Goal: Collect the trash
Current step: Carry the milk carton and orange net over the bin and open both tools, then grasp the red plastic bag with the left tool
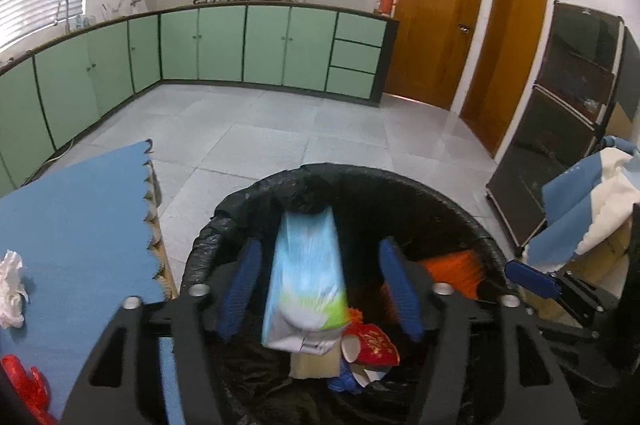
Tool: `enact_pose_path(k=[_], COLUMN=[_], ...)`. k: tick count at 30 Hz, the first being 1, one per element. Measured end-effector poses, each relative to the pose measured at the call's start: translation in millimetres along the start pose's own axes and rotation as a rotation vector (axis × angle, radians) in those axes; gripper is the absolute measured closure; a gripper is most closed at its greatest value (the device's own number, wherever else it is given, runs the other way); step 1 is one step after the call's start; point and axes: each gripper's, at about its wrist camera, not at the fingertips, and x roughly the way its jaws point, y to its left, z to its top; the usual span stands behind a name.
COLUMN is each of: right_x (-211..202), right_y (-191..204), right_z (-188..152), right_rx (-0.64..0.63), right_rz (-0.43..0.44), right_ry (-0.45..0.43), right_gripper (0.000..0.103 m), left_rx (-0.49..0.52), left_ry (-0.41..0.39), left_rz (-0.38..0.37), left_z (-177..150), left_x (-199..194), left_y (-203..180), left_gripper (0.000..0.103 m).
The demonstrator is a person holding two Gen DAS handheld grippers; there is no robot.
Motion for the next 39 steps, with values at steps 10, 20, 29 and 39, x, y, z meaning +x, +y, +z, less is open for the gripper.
enact_pose_path(k=[10, 20, 29, 39], right_x=[-42.6, -68.6, -67.4, -41.2], right_y=[17.1, 123.3, 212.9, 251.1], right_z=[-6.3, 6.6, -3.7, -32.6], right_rx=[0.084, 0.001, -0.11, -0.182], right_rz=[-0.044, 0.123, 0.216, 0.197], right_ry=[-0.086, -0.143, -0.166, -0.109], right_gripper=[0.01, 0.009, 0.009, 0.009], left_rx=[-0.05, -0.136, -0.224, -0.218], left_ry=[-0.065, -0.108, -0.079, -0.061], left_rz=[0.08, 0.303, 0.449, 0.457], left_z=[-3.8, -54.2, -107.8, -128.5], left_x=[-70.2, -172.7, -212.2, -210.8], left_y=[51.0, 142.3, 211.7, 221.4], left_gripper=[0.035, 0.034, 0.034, 0.034])
